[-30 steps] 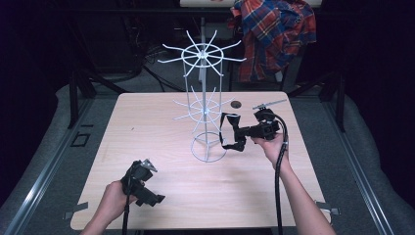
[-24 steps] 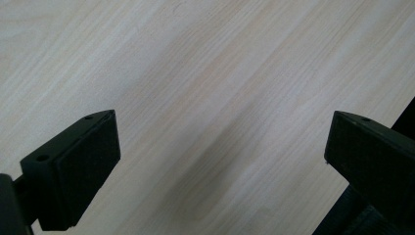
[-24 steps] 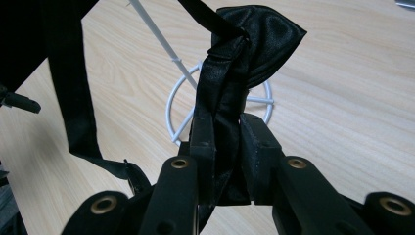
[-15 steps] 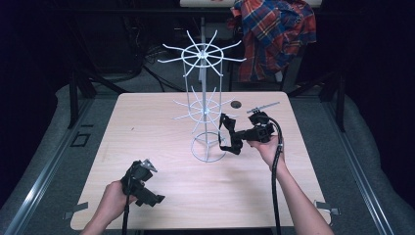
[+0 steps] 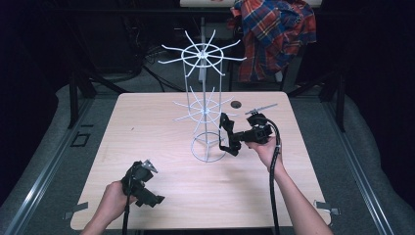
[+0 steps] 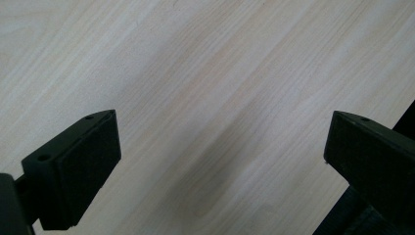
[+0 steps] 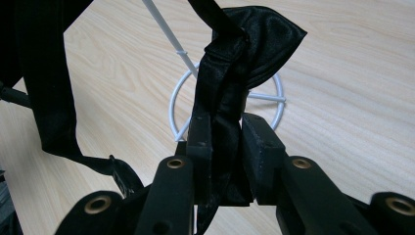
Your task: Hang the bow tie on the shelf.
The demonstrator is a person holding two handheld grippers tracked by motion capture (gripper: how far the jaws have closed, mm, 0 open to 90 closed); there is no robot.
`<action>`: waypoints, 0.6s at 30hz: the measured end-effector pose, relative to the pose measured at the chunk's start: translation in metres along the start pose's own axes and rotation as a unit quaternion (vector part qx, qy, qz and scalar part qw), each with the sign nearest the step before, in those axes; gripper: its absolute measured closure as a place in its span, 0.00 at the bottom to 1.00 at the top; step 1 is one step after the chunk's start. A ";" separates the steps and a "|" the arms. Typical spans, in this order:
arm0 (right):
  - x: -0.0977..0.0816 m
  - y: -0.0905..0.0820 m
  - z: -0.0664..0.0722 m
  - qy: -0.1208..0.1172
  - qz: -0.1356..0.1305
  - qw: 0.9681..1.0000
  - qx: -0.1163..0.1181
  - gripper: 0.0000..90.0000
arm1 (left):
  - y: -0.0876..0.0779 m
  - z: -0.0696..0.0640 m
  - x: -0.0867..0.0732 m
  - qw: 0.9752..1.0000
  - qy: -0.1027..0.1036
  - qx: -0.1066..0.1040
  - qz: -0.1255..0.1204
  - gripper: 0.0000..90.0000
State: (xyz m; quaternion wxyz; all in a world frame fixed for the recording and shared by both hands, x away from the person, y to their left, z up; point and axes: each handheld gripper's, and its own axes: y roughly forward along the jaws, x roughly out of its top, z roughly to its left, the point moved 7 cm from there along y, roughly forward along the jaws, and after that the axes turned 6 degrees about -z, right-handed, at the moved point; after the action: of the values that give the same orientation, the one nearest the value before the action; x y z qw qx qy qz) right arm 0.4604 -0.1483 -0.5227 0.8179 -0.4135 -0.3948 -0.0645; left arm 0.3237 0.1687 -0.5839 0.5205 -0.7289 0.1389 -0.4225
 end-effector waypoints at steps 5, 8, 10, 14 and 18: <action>-0.001 0.001 0.001 0.003 0.002 1.000 0.003 0.81 | 0.000 0.000 0.000 1.000 0.000 -0.001 -0.001 0.01; -0.002 0.003 0.002 0.005 0.005 1.000 0.001 0.79 | 0.000 -0.001 0.000 1.000 0.001 -0.001 0.000 0.01; -0.003 0.004 0.003 0.005 0.005 1.000 0.003 0.77 | 0.000 -0.001 0.000 1.000 0.002 -0.001 -0.001 0.01; -0.004 0.005 0.005 0.003 0.012 1.000 0.004 0.72 | 0.000 -0.001 0.000 1.000 0.003 -0.002 0.000 0.01; -0.004 0.003 0.006 0.002 0.010 1.000 0.005 0.67 | -0.001 -0.001 0.001 1.000 0.004 0.000 -0.001 0.01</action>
State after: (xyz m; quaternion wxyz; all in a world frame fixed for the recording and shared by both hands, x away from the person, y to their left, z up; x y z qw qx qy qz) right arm 0.4558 -0.1425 -0.5254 0.8213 -0.4135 -0.3891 -0.0556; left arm 0.3231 0.1681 -0.5829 0.5191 -0.7274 0.1408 -0.4261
